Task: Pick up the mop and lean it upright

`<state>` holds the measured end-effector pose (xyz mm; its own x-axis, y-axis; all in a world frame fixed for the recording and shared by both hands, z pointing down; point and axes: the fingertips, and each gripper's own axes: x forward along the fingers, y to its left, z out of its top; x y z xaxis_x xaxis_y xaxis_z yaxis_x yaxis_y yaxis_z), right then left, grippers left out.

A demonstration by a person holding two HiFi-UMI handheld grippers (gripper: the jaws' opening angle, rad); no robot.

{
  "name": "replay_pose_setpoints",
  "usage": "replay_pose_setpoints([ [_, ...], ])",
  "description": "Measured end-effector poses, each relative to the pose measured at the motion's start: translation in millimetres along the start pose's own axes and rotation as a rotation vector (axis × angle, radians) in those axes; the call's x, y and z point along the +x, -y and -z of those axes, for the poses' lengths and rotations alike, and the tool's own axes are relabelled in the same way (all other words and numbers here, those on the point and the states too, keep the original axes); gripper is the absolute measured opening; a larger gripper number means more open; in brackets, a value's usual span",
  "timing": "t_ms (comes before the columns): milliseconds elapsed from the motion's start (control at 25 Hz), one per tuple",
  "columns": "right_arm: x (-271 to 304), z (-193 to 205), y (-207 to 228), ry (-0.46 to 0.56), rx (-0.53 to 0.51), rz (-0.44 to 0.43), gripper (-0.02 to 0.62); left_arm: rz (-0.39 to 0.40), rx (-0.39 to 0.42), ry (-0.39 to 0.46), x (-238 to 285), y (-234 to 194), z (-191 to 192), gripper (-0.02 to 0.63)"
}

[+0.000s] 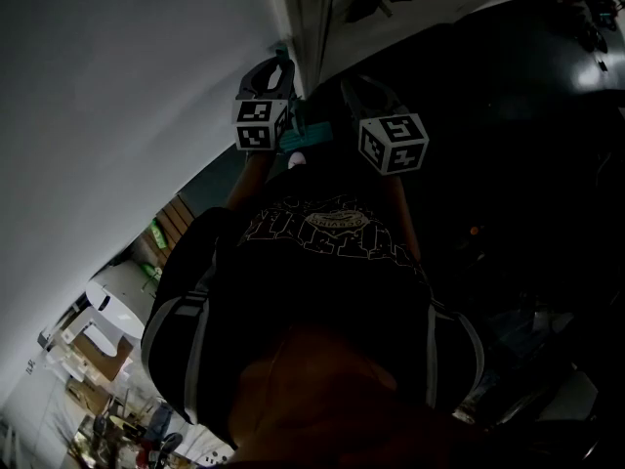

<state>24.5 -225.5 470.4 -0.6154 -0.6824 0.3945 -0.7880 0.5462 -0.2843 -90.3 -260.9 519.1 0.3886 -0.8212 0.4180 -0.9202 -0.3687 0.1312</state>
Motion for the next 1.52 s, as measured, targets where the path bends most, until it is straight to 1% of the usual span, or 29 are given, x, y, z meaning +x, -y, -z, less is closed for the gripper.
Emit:
replay_pose_setpoints([
  [440,4,1,7,-0.014,0.013,0.017,0.020,-0.001,-0.003,0.000,15,-10,-4,0.146],
  [640,6,-1,10,-0.012,0.019,0.021,0.020,-0.003,-0.013,-0.019,19,-12,-3,0.146],
  [960,6,-2,14,-0.007,0.024,0.028,0.020,-0.011,-0.031,-0.008,23,-17,-4,0.146],
  [1200,6,-3,18,-0.005,0.028,0.030,0.020,-0.007,-0.030,-0.035,26,-16,-1,0.147],
  [1400,6,-4,18,-0.001,0.028,0.025,0.020,-0.021,-0.026,-0.020,22,-14,-3,0.147],
  [1520,6,-5,17,0.003,0.027,0.018,0.020,-0.027,-0.038,-0.017,17,-12,-4,0.147],
])
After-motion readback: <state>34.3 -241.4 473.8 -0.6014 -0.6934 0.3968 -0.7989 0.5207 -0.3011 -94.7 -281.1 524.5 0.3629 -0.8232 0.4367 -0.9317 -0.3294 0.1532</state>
